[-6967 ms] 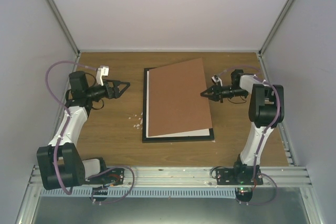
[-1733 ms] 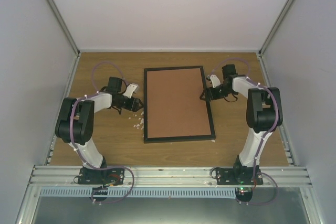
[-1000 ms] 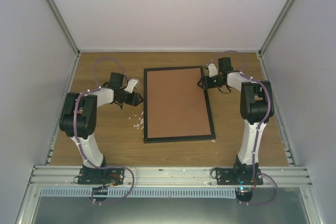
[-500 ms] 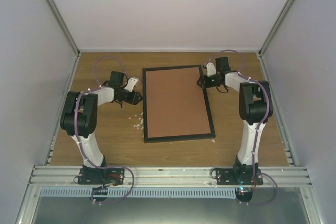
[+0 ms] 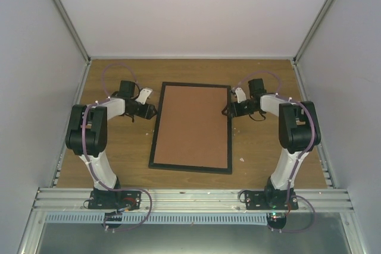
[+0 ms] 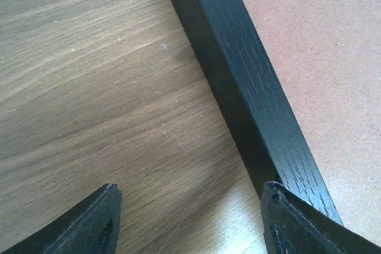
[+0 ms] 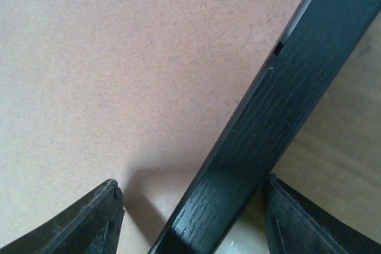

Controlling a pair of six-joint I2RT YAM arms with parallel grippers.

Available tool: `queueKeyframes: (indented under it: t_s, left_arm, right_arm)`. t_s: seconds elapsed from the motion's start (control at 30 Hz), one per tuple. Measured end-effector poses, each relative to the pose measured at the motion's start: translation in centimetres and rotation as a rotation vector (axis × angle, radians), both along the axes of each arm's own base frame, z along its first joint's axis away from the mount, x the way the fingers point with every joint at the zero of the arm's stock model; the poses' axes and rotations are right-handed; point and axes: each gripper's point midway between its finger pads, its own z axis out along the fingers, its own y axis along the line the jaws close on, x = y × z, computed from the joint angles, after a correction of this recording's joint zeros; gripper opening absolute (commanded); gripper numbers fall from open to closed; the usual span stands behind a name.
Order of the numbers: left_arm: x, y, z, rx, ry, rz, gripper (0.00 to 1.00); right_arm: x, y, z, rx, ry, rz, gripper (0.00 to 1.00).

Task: Put the photo into the frame
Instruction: Install the photo frame at the center of the board.

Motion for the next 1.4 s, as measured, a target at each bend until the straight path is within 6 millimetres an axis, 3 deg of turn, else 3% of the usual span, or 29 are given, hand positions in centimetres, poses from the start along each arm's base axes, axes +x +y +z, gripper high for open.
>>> queueKeyframes:
  t_s: [0.17,0.43,0.53,0.73,1.4]
  left_arm:
    - [-0.1,-0.4,0.1,-0.021,0.003,-0.012,0.65]
    - [-0.2,-1.4,0.4,-0.062,0.013,-0.023,0.64]
    - [-0.1,-1.5,0.3,-0.073,0.019,-0.023,0.64]
    - [0.1,-1.7,0.2,-0.088,0.020,-0.021,0.63]
    - [0.8,-1.4,0.1,-0.077,0.009,-0.005,0.59]
  right_arm:
    - [-0.6,-1.3,0.9,0.055,0.076,-0.033,0.67]
    - [6.2,-4.7,4.6,0.086,-0.035,-0.165,0.63]
    - [7.6,-5.4,3.8,0.070,-0.040,-0.200,0.63]
    - [8.7,-5.9,0.3,0.041,0.009,-0.246,0.62]
    - [10.3,-4.1,0.4,0.023,-0.023,-0.205,0.58]
